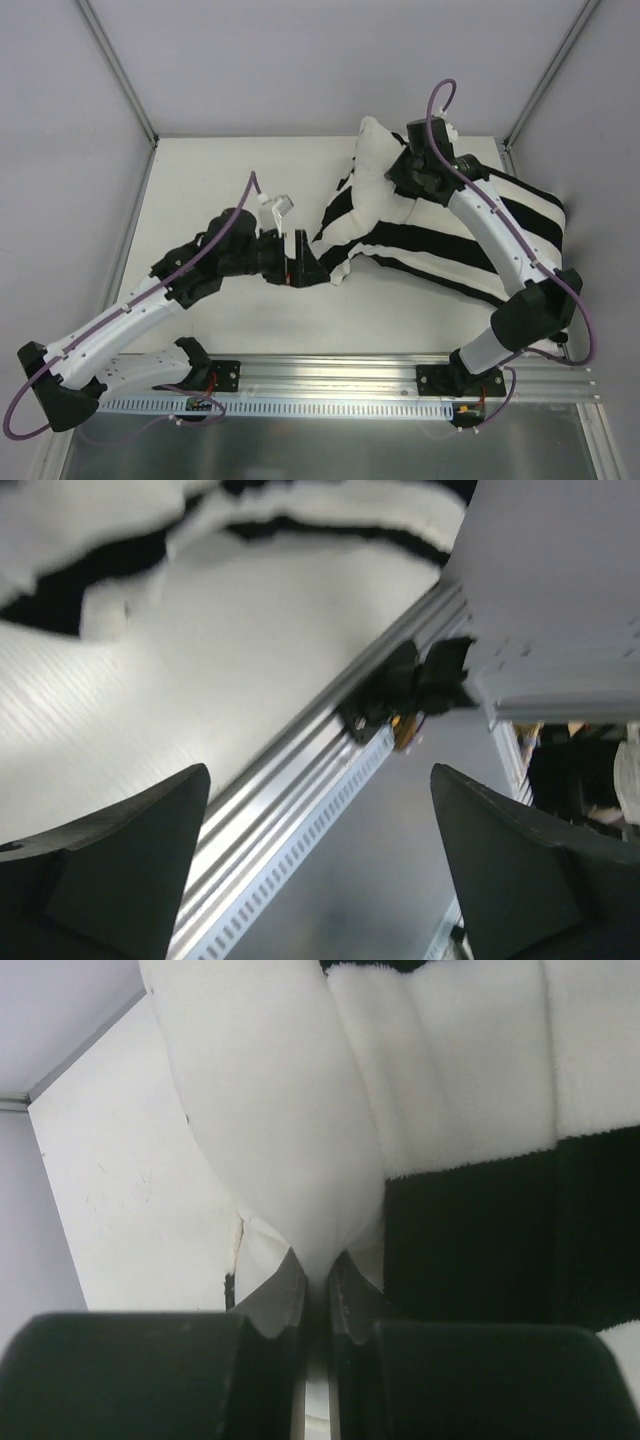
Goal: Remove the pillowcase from the pillow
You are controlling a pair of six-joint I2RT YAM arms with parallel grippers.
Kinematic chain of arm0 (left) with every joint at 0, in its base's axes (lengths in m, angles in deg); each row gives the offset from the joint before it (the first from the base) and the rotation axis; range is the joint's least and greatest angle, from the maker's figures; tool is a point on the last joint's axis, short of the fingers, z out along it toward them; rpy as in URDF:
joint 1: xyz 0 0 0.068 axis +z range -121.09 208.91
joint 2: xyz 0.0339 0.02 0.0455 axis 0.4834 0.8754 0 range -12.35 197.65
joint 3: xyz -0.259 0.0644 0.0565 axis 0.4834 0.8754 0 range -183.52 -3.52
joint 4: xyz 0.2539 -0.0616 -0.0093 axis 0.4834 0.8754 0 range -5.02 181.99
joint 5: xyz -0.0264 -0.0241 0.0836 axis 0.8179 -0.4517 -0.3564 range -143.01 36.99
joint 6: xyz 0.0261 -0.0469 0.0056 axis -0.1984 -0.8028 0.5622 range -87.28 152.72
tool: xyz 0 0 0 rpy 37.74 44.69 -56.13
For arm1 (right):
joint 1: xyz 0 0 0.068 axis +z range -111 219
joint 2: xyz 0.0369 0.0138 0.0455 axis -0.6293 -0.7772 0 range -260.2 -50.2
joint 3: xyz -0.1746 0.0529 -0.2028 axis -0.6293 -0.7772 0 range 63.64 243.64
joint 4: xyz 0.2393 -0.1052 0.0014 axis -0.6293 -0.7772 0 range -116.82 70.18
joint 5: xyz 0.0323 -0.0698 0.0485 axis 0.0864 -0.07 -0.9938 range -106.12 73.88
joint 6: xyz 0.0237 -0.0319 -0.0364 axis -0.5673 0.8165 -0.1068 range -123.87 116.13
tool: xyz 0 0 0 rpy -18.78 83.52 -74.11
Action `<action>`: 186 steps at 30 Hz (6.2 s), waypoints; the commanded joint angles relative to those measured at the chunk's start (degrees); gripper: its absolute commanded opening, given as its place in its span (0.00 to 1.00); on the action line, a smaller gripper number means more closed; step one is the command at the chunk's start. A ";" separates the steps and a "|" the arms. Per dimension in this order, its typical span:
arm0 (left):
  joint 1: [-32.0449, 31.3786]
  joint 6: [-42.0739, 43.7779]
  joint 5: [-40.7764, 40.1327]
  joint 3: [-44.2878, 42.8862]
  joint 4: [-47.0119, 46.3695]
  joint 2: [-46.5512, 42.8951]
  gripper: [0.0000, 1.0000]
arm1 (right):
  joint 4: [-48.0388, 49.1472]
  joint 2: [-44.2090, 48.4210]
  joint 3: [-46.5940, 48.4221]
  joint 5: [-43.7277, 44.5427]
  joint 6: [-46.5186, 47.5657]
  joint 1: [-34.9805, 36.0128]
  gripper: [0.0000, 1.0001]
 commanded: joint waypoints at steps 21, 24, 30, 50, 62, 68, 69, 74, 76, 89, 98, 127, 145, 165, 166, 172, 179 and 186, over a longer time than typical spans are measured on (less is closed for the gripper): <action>9.80 -6.71 -1.02 -22.82 7.30 31.12 0.77 | 9.50 11.95 -7.30 11.91 1.17 14.14 0.01; 9.01 -7.15 -0.06 -21.68 7.30 31.91 0.63 | 9.16 11.68 -6.86 13.57 1.09 14.14 0.01; 6.64 -7.59 1.09 -16.85 7.30 31.65 0.37 | 9.07 11.68 -4.05 17.45 2.58 13.00 0.01; 5.14 -6.97 2.58 1.00 2.64 22.51 0.00 | 9.42 12.39 1.31 16.58 -4.37 4.82 0.01; 17.77 -0.04 7.74 3.90 3.17 6.37 0.99 | 9.42 14.33 -5.72 -5.62 3.54 4.82 0.01; 27.29 2.26 15.04 -4.17 3.78 8.24 0.99 | 9.85 12.66 -8.35 -8.31 3.99 9.38 0.01; 26.16 2.61 15.59 -6.88 3.78 9.66 0.99 | 10.29 12.30 -8.27 -8.13 3.73 10.00 0.01; 19.39 7.00 14.01 -12.70 3.69 16.52 0.99 | 10.30 9.58 -5.98 -6.99 3.46 13.25 0.01; 17.55 8.31 15.14 -14.37 3.69 19.41 0.99 | 10.56 9.05 -5.46 -6.90 3.28 13.52 0.01; 11.30 12.19 11.20 -14.47 3.43 25.85 0.99 | 10.21 8.34 -4.14 -7.43 3.37 14.05 0.01; 6.73 14.13 3.99 -14.47 3.61 29.45 0.99 | 10.65 6.67 -2.20 -8.57 2.84 15.10 0.01; 38.35 -4.24 -0.03 -0.58 -0.18 2.66 0.00 | -22.30 43.90 -25.11 12.88 14.97 0.43 0.96; 50.32 -2.84 -4.01 -8.48 9.23 5.01 0.00 | -10.63 56.25 -51.94 -7.07 14.00 -3.00 0.96; 51.81 -0.29 -2.16 -17.81 9.50 16.36 0.00 | -2.36 39.10 -55.37 2.06 19.28 -2.21 0.01; 51.90 -0.12 -2.07 -17.89 9.50 16.27 0.00 | -2.53 39.63 -55.55 2.85 18.93 -2.21 0.01; 57.95 0.24 0.91 -21.14 10.99 17.24 0.00 | -11.49 42.18 -46.69 9.19 21.56 -9.49 0.01; 68.33 -1.17 8.03 -22.11 11.34 16.27 0.00 | -16.24 43.94 -37.98 4.90 23.76 -31.37 0.01; 73.43 -0.99 10.85 -23.43 11.78 15.04 0.00 | -17.30 46.40 -33.15 3.03 22.10 -41.84 0.01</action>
